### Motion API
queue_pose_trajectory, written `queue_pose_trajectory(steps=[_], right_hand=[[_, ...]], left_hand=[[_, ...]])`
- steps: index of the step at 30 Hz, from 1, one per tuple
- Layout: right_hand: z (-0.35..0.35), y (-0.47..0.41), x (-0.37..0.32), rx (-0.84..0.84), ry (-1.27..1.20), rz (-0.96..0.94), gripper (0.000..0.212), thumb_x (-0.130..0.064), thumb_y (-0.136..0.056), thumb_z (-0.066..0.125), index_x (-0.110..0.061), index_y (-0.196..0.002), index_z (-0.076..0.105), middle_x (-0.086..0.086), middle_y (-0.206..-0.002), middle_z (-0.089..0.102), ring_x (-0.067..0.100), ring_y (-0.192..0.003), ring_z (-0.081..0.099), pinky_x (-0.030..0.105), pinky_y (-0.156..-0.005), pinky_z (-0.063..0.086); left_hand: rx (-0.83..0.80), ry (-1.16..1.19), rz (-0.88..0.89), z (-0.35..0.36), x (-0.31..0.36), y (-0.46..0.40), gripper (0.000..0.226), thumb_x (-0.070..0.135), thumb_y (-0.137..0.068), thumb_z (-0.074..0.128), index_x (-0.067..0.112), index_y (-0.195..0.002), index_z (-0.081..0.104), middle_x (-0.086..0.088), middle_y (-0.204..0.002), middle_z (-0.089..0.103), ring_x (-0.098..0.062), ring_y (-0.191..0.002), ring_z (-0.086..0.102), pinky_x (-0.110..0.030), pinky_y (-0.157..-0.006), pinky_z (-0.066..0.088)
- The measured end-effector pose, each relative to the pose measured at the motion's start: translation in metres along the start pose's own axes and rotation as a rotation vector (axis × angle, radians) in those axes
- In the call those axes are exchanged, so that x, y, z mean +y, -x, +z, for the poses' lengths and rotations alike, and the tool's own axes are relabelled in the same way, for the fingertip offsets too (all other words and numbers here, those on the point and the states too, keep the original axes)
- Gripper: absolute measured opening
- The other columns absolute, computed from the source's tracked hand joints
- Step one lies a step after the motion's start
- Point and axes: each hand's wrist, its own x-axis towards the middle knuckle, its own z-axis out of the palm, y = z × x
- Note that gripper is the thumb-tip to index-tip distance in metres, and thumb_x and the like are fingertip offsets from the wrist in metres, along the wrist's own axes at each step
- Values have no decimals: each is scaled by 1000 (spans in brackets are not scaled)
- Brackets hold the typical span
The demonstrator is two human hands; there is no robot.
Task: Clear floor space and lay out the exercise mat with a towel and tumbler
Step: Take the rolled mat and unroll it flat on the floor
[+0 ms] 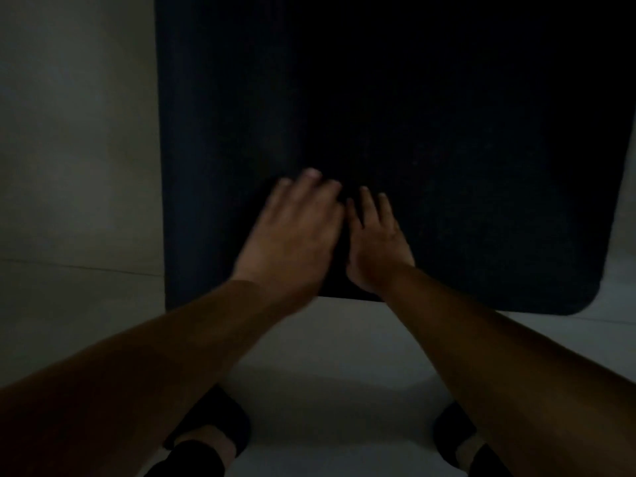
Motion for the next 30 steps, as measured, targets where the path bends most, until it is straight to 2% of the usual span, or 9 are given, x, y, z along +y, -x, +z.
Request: queue_pose_trajectory(steps=[3, 7, 9, 13, 18, 22, 26, 28, 30], right_hand=[[10, -10, -40, -80, 76, -20, 105, -47, -84, 53, -20, -145, -28, 10, -157, -28, 38, -145, -21, 52, -120, 8], [18, -22, -65, -198, 60, 133, 111, -40, -80, 63, -20, -147, -24, 9, -154, -35, 39, -142, -27, 54, -118, 7], [19, -25, -76, -200, 28, 188, 110, -41, -81, 63, -21, -148, -22, 8, -154, -37, 39, -142, -27, 54, -118, 9], [3, -26, -93, -236, -62, 250, 96, -34, -86, 58, -17, -152, -10, 9, -157, -28, 41, -145, -18, 54, -115, 27], [-37, -15, -126, -257, -116, 225, 84, -38, -87, 54, -21, -152, 5, 8, -162, -10, 38, -147, -3, 53, -115, 24], [-63, 10, -162, -243, -210, 228, 70, -34, -90, 51, -17, -150, 18, 10, -160, 9, 37, -142, 18, 48, -111, 32], [-65, 34, -198, -282, -183, 186, 78, -38, -91, 51, -19, -152, 5, 8, -162, 0, 36, -146, 11, 49, -114, 30], [-58, 30, -214, -293, -96, 118, 90, -50, -88, 50, -24, -152, -7, 6, -162, -9, 34, -148, 1, 51, -116, 22], [-49, 17, -225, -258, -11, 92, 104, -68, -79, 47, -27, -150, -16, 5, -161, -19, 34, -148, -9, 57, -116, 15]], left_hand=[[-150, -59, 132, 23, 6, 1, 75, 43, -88, 42, 16, -151, 11, -9, -161, 7, -33, -148, -6, -53, -120, -6], [-205, -168, 102, 49, -42, 22, 72, 52, -89, 31, 15, -150, 22, -13, -161, 8, -37, -147, -9, -52, -118, -14], [-210, -187, 97, 57, -69, 38, 67, 51, -91, 28, 16, -148, 25, -11, -162, 8, -38, -147, -10, -54, -118, -13], [-192, -121, 63, 54, -109, 72, 64, 49, -90, 34, 20, -147, 28, -9, -161, 10, -37, -147, -6, -57, -119, -3], [-212, -80, -30, 27, -159, 112, 66, 48, -82, 42, 23, -143, 35, -8, -160, 15, -38, -147, -1, -60, -117, 6], [-303, -7, -229, 4, -211, 147, 63, 47, -80, 45, 23, -139, 38, -8, -158, 19, -37, -146, 4, -57, -117, 13], [-223, 117, -496, -14, -248, 159, 66, 48, -77, 53, 14, -132, 42, -12, -151, 28, -35, -143, 20, -55, -112, 29], [-125, 123, -488, -13, -249, 154, 75, 51, -76, 54, 14, -139, 33, -11, -155, 22, -34, -144, 18, -56, -113, 26], [-52, 90, -363, -4, -241, 146, 86, 58, -76, 52, 20, -147, 21, -7, -160, 13, -35, -146, 10, -58, -116, 17]])
